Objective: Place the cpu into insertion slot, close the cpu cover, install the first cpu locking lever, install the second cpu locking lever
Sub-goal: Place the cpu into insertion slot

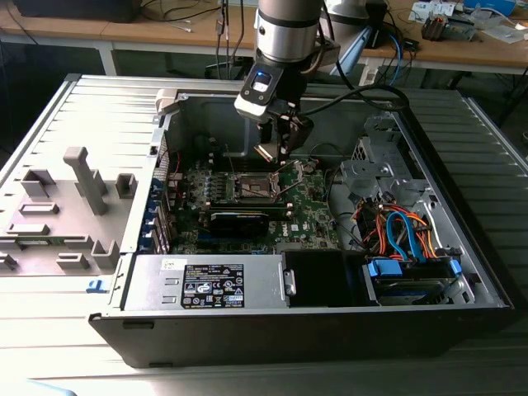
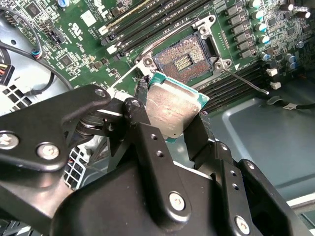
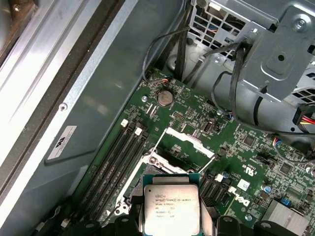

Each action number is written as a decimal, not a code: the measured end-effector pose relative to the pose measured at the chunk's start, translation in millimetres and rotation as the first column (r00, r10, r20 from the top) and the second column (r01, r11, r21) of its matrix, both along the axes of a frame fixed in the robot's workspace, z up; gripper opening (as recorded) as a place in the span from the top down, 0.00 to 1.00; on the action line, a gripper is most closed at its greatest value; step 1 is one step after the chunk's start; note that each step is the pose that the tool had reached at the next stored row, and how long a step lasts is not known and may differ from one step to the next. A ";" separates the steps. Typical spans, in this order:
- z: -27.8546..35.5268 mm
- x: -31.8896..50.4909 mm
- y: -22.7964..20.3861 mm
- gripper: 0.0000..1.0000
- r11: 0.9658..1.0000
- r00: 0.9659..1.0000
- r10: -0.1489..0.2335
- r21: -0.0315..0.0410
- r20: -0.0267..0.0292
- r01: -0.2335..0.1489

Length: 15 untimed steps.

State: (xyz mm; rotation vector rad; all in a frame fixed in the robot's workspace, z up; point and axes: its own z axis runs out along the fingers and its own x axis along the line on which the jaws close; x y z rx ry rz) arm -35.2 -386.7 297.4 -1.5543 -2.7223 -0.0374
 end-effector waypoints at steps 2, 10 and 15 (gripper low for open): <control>-0.1 0.0 0.0 0.45 1.000 1.000 -0.005 0.000 0.000 0.005; -0.5 0.0 0.0 0.45 0.999 0.999 -0.034 0.000 0.000 0.034; -0.7 0.0 0.0 0.45 0.999 0.999 -0.049 0.000 0.000 0.049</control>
